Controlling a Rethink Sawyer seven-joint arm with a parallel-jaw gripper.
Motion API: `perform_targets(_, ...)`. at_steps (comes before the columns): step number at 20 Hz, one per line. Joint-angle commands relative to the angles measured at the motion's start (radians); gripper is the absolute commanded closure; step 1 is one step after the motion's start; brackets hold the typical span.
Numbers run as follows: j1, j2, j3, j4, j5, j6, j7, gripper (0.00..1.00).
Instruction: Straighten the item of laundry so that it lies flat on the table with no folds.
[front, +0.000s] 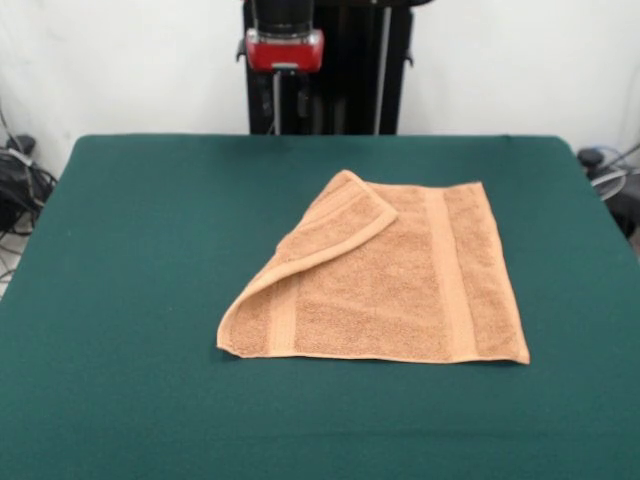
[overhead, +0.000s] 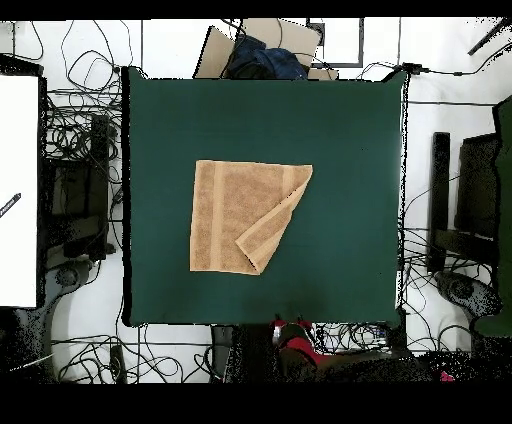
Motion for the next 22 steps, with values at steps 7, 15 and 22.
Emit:
perform_targets(7, -0.026, -0.202, 0.204, 0.043, 0.010, 0.165, 0.108, 0.00)
perform_targets(15, 0.028, -0.202, 0.196, 0.032, 0.037, 0.150, 0.128, 0.00)
perform_targets(22, 0.043, -0.214, 0.242, 0.013, 0.077, 0.187, 0.139, 0.00)
